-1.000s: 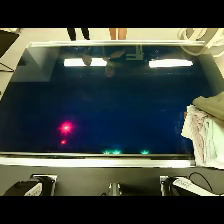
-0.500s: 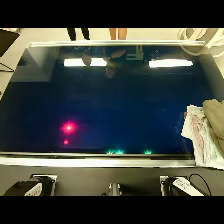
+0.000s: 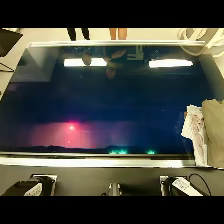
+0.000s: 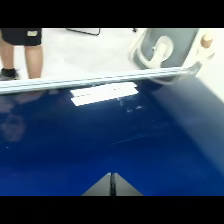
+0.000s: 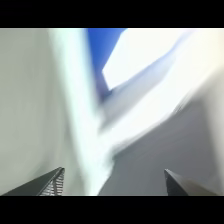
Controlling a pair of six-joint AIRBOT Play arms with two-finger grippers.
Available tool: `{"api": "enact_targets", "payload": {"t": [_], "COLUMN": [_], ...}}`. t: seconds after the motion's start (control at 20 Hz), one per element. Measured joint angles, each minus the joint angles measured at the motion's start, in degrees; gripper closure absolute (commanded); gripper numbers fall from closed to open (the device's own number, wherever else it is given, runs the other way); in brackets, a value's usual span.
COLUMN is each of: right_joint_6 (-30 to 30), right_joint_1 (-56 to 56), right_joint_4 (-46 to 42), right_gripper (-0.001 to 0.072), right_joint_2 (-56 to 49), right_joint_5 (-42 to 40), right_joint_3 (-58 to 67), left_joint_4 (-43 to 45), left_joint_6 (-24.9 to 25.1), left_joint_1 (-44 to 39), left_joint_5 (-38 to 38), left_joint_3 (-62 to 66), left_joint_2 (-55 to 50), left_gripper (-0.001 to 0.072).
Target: Fold the shirts.
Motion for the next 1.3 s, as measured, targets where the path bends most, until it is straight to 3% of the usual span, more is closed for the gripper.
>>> {"api": "enact_targets", "payload": {"t": [0.1, 0.2, 0.25, 0.3, 0.35, 0.5, 0.65, 1.3], "right_joint_6": [-3.3, -3.1, -2.3, -1.6, -1.0, 0.4, 1.8, 2.9], "right_joint_1": [6.3, 14.0, 18.0, 22.3, 26.0, 35.3, 40.5, 43.5], "right_joint_4": [1.0, 2.4, 3.5, 4.9, 6.1, 8.7, 10.3, 9.6], "right_gripper": [0.0084, 0.0069, 0.0019, 0.0019, 0.0016, 0.0012, 0.0013, 0.0021], "right_joint_2": [-0.1, -1.4, -2.6, -4.5, -6.5, -12.5, -15.6, -17.5], "right_joint_5": [-8.3, -11.0, -9.7, -6.6, -3.0, 8.5, 13.7, 16.4], "right_joint_3": [6.5, 10.1, 11.1, 11.9, 12.4, 13.2, 13.0, 12.9], "left_joint_4": [6.5, 16.1, 21.4, 25.7, 29.3, 35.0, 37.4, 39.2], "left_joint_6": [-1.8, -5.4, -7.1, -8.3, -9.5, -13.0, -15.1, -16.8], "left_joint_1": [-1.6, -4.0, -5.3, -6.3, -7.1, -8.1, -8.5, -8.6], "left_joint_5": [0.3, -0.9, -2.2, -3.9, -6.7, -16.0, -19.4, -20.2], "left_joint_3": [1.5, 3.3, 4.0, 4.3, 4.5, 2.6, -1.9, -4.9], "left_joint_2": [-3.0, -7.1, -9.5, -11.7, -14.2, -19.9, -20.9, -20.8], "left_gripper": [0.0687, 0.0680, 0.0505, 0.0218, 0.0071, 0.0073, 0.0076, 0.0075]}}
